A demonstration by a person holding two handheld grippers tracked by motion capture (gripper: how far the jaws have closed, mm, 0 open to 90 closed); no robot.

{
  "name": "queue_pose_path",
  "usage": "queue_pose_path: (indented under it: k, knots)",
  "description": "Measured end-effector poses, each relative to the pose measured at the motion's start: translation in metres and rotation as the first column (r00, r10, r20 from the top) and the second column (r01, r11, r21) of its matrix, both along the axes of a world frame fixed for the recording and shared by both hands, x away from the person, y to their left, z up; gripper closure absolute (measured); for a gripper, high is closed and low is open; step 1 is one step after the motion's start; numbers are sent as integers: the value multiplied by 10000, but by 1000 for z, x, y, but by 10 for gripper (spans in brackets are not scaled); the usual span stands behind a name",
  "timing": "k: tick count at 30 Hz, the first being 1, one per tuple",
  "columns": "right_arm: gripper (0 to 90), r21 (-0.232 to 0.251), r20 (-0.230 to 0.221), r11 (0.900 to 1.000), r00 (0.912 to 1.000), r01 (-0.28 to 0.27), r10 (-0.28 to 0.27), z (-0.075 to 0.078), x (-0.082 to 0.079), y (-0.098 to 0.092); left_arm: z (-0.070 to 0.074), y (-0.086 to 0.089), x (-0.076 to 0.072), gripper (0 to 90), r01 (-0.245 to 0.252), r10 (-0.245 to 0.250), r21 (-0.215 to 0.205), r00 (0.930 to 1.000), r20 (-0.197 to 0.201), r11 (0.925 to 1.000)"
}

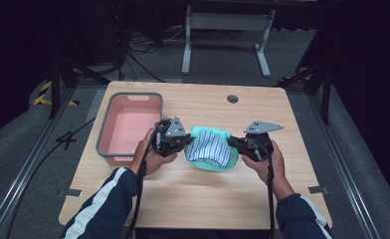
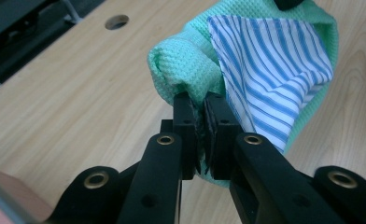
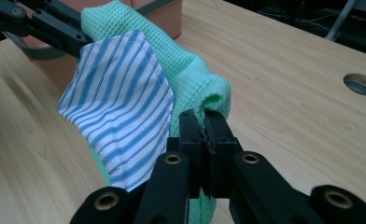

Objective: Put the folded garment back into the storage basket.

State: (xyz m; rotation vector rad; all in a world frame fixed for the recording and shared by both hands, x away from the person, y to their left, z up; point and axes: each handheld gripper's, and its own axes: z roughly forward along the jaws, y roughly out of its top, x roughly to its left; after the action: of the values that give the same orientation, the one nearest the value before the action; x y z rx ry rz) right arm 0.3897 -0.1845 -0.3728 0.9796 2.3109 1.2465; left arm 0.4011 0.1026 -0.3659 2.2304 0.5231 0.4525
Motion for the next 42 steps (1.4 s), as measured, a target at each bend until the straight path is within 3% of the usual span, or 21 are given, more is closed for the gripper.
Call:
queue_pose_path:
  k: [7,18,25,30,42]
  knots:
    - [876,29,322,9999,9994,-142,141,13,8,14,14,15,3,846,-209,207,87,9995,245,9997]
    - [876,21,672,9988,9965,-492,489,35,21,44,31,45,4,846,-769,776,-198,9962,404,9968]
    - [876,-47,753,9962,9934,-866,868,39,26,68,36,69,2,847,-1206,1217,-239,9913,492,9924]
    - [875,110,747,9943,9917,-1061,1050,42,31,81,40,85,-2,847,-1546,1566,-396,9862,545,9872]
    - [875,158,848,9828,9797,-1838,1819,54,42,135,57,132,-14,847,-2563,2590,-411,9620,861,9657]
